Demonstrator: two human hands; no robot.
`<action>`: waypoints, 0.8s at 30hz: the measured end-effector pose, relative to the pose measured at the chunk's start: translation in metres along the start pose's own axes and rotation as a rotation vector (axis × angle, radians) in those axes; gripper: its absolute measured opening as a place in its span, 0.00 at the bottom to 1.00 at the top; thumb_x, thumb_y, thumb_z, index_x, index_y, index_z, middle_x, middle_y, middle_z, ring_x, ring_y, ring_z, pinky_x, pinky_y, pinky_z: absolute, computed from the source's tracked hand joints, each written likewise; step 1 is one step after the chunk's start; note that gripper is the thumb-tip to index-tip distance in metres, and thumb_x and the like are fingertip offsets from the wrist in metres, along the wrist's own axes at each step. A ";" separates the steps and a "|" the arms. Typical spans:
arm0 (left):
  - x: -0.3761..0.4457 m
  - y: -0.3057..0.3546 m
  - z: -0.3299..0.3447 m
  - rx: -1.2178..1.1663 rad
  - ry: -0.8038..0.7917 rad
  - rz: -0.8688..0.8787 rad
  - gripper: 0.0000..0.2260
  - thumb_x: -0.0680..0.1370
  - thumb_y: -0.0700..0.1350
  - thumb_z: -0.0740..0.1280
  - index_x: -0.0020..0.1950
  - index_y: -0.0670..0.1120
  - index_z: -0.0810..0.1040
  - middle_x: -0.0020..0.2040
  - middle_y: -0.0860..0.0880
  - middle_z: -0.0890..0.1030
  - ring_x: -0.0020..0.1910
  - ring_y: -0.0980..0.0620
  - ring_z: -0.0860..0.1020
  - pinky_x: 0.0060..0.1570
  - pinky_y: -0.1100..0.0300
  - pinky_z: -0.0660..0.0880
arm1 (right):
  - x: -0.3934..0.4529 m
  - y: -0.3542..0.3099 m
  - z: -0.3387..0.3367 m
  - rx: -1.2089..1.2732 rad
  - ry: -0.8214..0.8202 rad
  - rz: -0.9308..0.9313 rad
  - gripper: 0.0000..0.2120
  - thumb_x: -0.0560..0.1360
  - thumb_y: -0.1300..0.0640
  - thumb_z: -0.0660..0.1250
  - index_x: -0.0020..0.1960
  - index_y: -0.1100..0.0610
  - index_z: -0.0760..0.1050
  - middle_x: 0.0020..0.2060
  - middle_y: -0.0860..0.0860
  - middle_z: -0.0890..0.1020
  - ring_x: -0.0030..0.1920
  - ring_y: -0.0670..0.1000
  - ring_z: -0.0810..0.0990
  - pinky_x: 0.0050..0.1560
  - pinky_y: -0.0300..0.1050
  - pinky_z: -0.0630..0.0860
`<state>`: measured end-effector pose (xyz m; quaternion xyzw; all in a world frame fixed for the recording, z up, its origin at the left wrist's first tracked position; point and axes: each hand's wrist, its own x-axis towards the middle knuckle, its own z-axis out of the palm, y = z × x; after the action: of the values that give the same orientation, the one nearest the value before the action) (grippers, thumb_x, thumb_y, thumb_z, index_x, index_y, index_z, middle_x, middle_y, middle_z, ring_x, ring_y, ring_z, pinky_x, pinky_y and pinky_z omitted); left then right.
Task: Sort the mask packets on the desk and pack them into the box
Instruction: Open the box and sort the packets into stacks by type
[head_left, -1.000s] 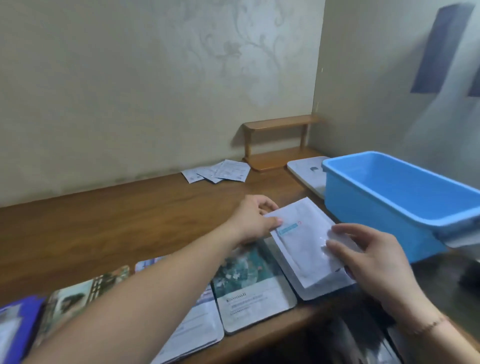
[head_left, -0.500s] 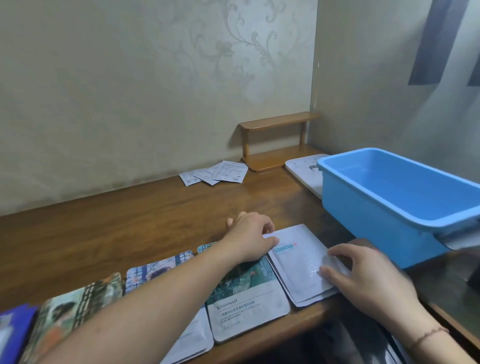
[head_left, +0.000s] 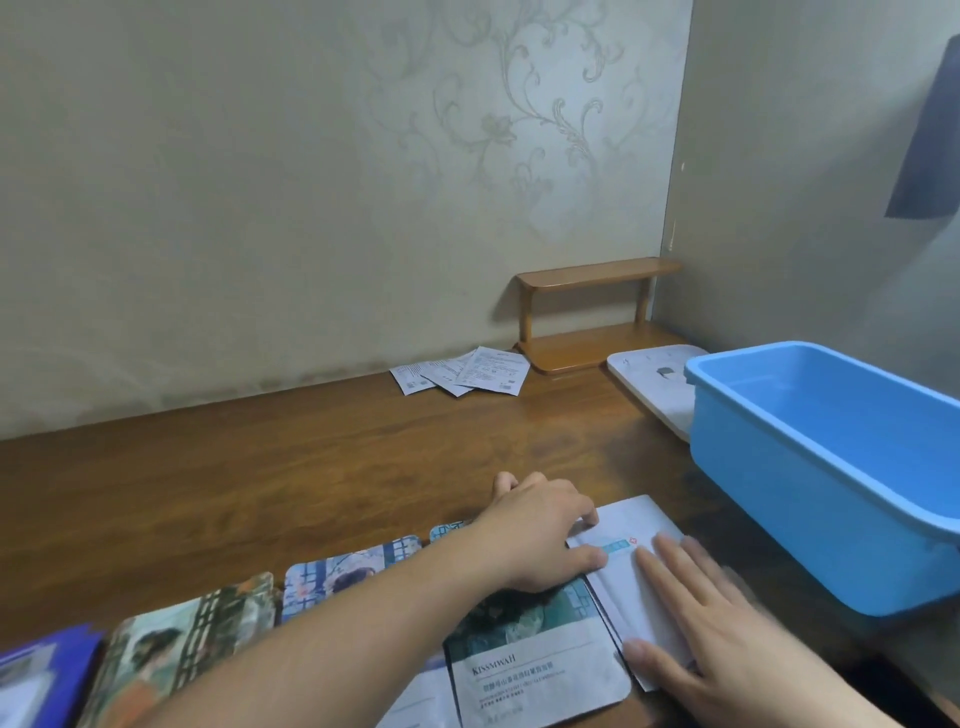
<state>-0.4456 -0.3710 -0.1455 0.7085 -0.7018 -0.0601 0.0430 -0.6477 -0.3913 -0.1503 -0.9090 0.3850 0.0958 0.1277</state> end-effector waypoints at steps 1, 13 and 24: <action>-0.001 -0.005 -0.002 -0.001 0.000 0.018 0.19 0.78 0.62 0.62 0.65 0.54 0.74 0.64 0.54 0.74 0.65 0.50 0.67 0.63 0.46 0.58 | 0.003 -0.004 -0.008 -0.014 -0.004 0.006 0.71 0.38 0.19 0.19 0.78 0.47 0.35 0.77 0.48 0.34 0.71 0.45 0.28 0.75 0.49 0.40; -0.025 -0.136 -0.042 0.005 0.029 -0.176 0.18 0.79 0.61 0.61 0.67 0.58 0.71 0.67 0.60 0.70 0.70 0.57 0.63 0.68 0.52 0.56 | 0.273 -0.088 -0.082 0.106 0.255 -0.181 0.27 0.76 0.43 0.63 0.69 0.58 0.67 0.67 0.55 0.69 0.71 0.57 0.64 0.68 0.52 0.66; -0.046 -0.189 -0.042 -0.064 -0.011 -0.266 0.19 0.78 0.61 0.62 0.68 0.60 0.70 0.67 0.63 0.69 0.70 0.60 0.63 0.72 0.52 0.56 | 0.322 -0.092 -0.064 -0.016 0.376 -0.074 0.21 0.74 0.35 0.59 0.55 0.49 0.77 0.53 0.50 0.81 0.55 0.54 0.78 0.54 0.49 0.72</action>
<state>-0.2525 -0.3237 -0.1301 0.7932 -0.5996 -0.0919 0.0534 -0.3555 -0.5665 -0.1625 -0.9253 0.3677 -0.0777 0.0498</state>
